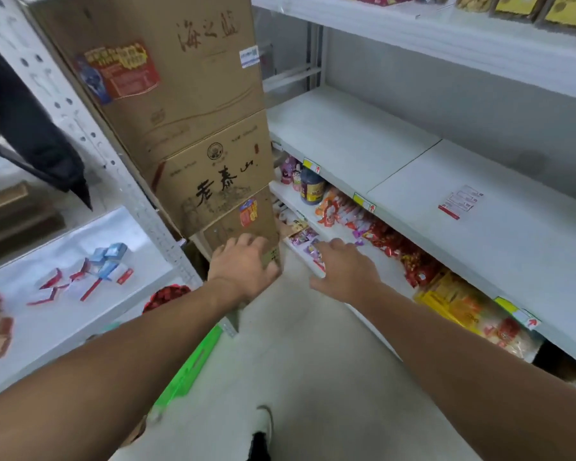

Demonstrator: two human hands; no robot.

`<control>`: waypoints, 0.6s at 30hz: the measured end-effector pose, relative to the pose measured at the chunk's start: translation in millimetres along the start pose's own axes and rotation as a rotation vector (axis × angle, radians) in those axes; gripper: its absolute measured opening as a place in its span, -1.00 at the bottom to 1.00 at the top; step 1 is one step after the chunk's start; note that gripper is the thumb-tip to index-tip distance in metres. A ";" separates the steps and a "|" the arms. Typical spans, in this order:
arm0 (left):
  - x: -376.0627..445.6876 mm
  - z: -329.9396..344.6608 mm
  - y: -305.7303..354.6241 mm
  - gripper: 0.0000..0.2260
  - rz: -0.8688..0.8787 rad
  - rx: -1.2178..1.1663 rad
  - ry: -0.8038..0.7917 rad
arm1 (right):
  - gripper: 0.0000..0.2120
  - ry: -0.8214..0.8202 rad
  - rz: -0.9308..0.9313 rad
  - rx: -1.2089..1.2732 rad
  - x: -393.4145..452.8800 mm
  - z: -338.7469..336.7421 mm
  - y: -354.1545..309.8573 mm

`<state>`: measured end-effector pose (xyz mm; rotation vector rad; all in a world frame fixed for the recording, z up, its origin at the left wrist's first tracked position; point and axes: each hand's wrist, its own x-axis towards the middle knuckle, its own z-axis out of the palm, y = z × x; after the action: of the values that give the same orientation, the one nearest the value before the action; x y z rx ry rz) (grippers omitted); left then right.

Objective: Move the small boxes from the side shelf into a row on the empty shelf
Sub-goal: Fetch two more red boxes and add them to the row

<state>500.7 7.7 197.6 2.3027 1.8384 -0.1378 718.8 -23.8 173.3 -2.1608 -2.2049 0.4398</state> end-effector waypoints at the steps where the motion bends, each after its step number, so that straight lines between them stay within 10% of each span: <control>1: -12.1 2.8 -7.5 -0.42 -0.032 -0.002 -0.005 | -0.33 -0.019 -0.025 -0.002 -2.9 4.4 -7.3; 18: -190.6 23.5 -233.0 -0.36 -0.457 -0.090 0.028 | -0.28 -0.136 -0.435 -0.090 -27.3 55.1 -261.2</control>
<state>232.0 -129.8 189.9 1.7993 2.3026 -0.0839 453.2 -60.8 181.6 -1.6500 -2.7172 0.4813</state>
